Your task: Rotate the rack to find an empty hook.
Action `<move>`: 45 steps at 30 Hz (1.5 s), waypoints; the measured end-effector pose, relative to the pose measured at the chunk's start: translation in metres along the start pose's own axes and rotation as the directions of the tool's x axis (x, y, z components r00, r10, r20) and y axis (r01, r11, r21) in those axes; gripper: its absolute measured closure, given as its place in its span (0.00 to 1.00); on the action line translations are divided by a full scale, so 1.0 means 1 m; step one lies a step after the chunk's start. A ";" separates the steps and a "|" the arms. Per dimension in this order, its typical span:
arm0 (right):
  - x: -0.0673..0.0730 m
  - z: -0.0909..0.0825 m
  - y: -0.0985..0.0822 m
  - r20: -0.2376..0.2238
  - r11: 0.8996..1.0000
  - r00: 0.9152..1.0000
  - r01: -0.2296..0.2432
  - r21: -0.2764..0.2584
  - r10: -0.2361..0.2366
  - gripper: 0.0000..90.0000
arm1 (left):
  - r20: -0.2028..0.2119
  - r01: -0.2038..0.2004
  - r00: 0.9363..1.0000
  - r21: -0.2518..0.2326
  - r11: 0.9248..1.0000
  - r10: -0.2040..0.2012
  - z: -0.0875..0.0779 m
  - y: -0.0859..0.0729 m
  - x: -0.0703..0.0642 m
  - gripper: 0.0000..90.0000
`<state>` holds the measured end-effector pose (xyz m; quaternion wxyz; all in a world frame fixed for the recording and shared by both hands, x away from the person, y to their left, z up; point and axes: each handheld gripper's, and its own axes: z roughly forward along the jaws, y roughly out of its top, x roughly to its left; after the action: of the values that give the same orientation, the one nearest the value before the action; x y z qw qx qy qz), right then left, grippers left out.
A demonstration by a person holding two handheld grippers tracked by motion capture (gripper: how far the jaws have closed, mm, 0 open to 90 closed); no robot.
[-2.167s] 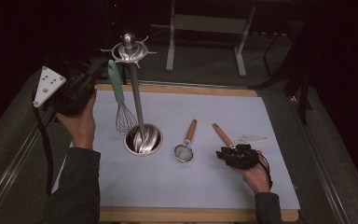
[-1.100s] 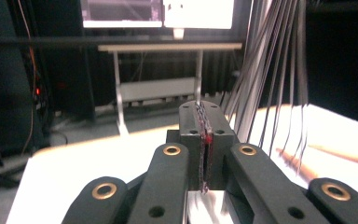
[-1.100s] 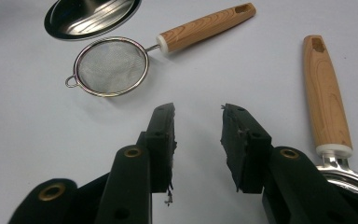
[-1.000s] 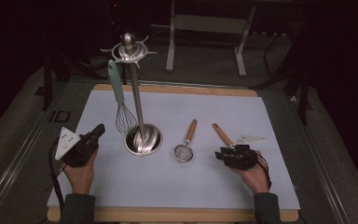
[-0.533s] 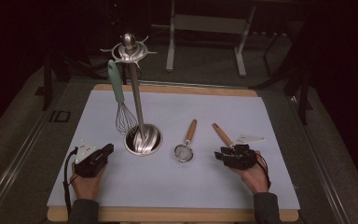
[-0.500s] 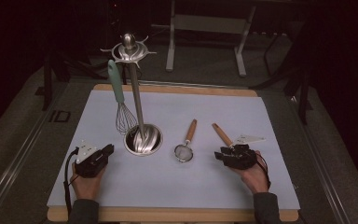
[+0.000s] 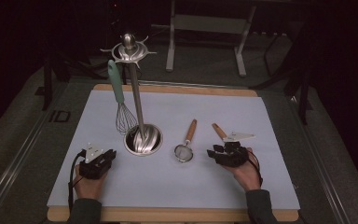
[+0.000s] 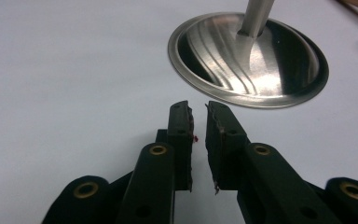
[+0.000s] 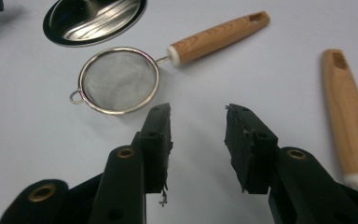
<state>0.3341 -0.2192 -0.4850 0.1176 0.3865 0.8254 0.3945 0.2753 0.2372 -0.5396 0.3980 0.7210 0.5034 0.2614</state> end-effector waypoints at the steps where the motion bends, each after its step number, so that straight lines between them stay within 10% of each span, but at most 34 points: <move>1: 0.002 0.003 0.002 -0.007 1.000 1.000 -0.002 0.001 0.003 0.70 | -0.002 0.002 1.000 0.003 1.000 -0.002 0.000 0.000 0.000 0.88; 20: 0.007 0.051 0.037 0.017 0.998 0.999 -0.032 0.053 0.031 0.76 | -0.006 -0.021 1.000 0.015 1.000 0.021 0.001 0.000 -0.002 0.87; 45: 0.010 0.111 0.069 0.087 0.975 0.985 -0.160 0.152 0.148 0.55 | -0.016 -0.068 0.998 0.038 0.997 0.069 0.003 0.001 -0.007 0.87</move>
<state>0.4204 -0.1223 -0.5063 0.0866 0.4718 0.8167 0.3207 0.2759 0.2293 -0.5403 0.3707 0.7428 0.4867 0.2717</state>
